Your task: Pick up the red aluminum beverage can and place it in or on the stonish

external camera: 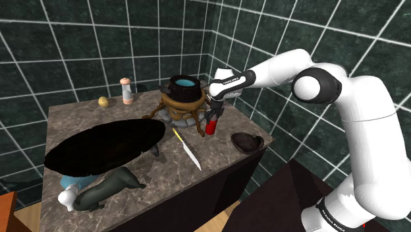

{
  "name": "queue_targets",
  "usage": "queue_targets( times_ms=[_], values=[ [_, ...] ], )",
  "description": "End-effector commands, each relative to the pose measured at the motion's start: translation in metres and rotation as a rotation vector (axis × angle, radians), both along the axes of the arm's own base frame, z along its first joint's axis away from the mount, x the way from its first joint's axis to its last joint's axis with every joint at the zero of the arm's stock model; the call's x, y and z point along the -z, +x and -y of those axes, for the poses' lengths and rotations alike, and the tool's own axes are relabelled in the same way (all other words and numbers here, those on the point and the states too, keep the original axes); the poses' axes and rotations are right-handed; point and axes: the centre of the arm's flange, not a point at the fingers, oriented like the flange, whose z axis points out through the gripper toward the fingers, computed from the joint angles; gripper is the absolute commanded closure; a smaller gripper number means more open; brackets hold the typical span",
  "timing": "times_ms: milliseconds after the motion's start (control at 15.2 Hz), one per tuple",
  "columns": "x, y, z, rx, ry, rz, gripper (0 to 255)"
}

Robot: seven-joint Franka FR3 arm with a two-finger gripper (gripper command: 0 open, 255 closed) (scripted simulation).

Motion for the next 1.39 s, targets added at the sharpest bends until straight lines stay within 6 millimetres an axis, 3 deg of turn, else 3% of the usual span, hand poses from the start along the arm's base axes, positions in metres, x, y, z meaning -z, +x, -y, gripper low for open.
queue_targets(
  times_ms=[0, 528, 1320],
  values=[
    [0.000, 0.000, 0.000, 0.000, 0.000, 0.000, 255],
    [0.000, 0.000, 0.000, 0.000, 0.000, 0.000, 255],
    [-0.063, 0.000, 0.000, 0.000, 0.000, 0.000, 255]
  ],
)
